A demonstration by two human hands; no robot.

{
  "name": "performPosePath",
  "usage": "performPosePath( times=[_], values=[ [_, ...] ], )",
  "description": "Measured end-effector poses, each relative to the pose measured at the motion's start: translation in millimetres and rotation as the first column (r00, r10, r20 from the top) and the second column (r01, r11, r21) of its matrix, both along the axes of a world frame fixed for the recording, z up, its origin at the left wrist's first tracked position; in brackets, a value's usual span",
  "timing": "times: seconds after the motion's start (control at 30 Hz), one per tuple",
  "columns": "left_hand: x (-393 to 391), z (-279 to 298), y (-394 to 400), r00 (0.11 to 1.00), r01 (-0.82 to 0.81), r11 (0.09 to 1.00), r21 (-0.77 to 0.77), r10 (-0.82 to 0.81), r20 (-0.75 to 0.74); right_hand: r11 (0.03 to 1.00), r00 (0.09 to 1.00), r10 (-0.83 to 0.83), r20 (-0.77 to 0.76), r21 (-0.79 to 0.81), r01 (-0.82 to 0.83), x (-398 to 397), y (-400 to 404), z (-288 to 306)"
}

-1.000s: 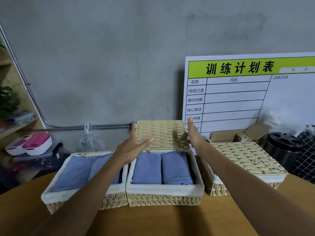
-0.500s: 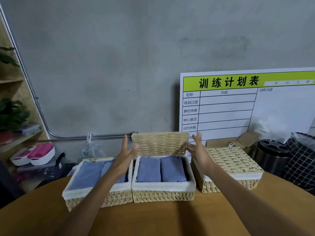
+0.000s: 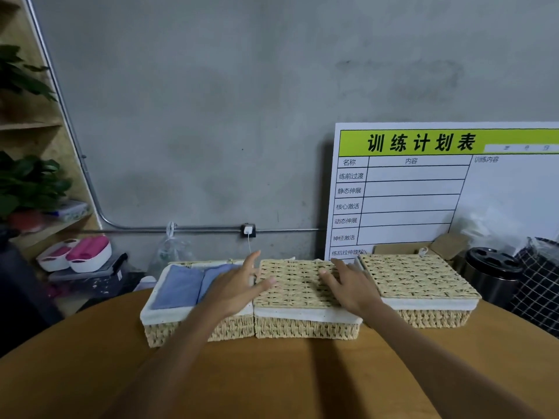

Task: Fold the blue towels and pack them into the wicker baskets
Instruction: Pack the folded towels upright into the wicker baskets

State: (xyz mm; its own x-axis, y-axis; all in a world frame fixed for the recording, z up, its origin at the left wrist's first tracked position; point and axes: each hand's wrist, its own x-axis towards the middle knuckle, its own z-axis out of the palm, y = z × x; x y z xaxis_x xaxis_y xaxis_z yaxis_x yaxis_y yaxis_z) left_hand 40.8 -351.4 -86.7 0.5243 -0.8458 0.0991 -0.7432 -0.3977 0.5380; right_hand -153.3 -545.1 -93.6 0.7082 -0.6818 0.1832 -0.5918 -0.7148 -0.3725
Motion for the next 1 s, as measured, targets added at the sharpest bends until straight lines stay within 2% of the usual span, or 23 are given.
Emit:
performPosePath(
  times=[0.07, 0.17, 0.27, 0.37, 0.47, 0.6, 0.73, 1.0],
  values=[
    [20, 17, 7, 0.992, -0.043, 0.999, -0.007, 0.043, 0.116, 0.999, 0.999, 0.054, -0.005, 0.003, -0.054, 22, -1, 12],
    [66, 35, 26, 0.948, -0.189, 0.982, 0.027, 0.175, 0.265, 0.986, 0.987, 0.158, 0.033, 0.044, -0.16, 71, 6, 28],
    [114, 30, 49, 0.863, -0.376, 0.921, 0.102, 0.308, 0.399, 0.972, 0.968, 0.237, -0.078, 0.012, -0.237, 126, 13, 24],
    [142, 13, 62, 0.859, -0.463, 0.865, 0.194, 0.383, 0.339, 0.963, 0.946, 0.271, -0.179, 0.055, -0.266, 168, 21, 12],
    [151, -3, 63, 0.879, -0.468, 0.844, 0.262, 0.413, 0.24, 0.952, 0.915, 0.305, -0.266, 0.085, -0.293, 194, 30, 4],
    [167, -18, 57, 0.893, -0.449, 0.855, 0.257, 0.421, 0.16, 0.949, 0.887, 0.315, -0.339, 0.125, -0.29, 214, 35, -2],
    [170, -25, 52, 0.899, -0.438, 0.876, 0.203, 0.433, 0.071, 0.946, 0.867, 0.323, -0.381, 0.1, -0.309, 224, 39, -3],
    [164, -30, 50, 0.899, -0.432, 0.896, 0.099, 0.437, -0.032, 0.943, 0.923, 0.315, -0.221, 0.185, -0.277, 226, 42, -7]
  ],
)
